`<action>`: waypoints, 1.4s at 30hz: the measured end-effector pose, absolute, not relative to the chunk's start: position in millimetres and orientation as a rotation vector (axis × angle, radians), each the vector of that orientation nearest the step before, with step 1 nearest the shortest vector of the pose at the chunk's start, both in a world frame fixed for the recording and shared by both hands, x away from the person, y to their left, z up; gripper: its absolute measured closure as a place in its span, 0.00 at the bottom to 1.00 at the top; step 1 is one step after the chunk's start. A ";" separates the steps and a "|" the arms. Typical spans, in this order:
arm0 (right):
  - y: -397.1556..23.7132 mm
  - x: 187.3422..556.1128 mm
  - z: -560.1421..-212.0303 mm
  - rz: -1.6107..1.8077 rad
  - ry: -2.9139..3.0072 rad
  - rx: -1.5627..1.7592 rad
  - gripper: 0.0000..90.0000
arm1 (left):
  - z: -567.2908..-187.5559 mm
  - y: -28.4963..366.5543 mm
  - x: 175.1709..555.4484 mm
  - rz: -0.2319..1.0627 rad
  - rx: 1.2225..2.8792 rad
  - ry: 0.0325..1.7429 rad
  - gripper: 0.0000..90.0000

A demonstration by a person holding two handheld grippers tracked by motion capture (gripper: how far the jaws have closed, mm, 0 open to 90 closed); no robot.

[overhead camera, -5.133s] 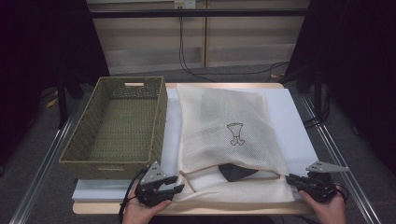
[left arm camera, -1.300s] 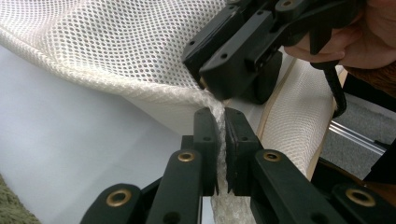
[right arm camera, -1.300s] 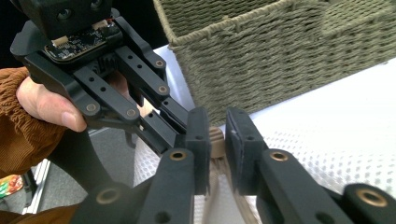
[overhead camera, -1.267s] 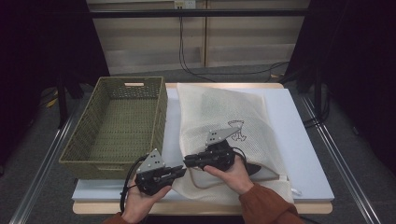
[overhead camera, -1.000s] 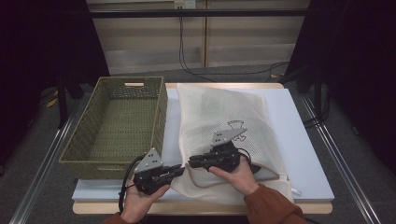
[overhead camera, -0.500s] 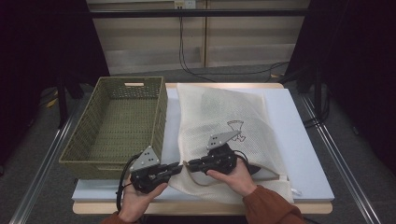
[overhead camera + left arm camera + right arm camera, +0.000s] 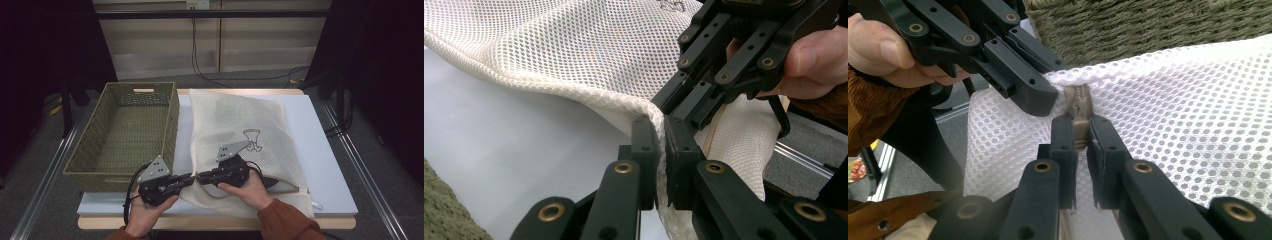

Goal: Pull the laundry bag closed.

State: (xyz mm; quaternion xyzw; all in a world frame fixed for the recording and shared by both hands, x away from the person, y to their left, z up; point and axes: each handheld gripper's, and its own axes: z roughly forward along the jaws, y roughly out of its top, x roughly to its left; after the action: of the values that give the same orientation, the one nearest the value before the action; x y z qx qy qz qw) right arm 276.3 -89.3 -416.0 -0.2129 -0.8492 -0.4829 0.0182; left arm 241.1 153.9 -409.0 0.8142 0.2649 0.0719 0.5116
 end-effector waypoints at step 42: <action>-101.6 269.5 -410.9 -1.463 -2.764 -0.672 0.92 | -392.7 149.7 248.1 0.170 1.962 0.666 0.96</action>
State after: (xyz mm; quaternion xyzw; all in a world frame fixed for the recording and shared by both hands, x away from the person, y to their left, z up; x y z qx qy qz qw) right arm 269.5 -101.6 -410.9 -0.2101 -0.8638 -0.4571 -0.0284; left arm 248.1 149.7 -392.7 0.8138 0.2761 0.0704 0.5065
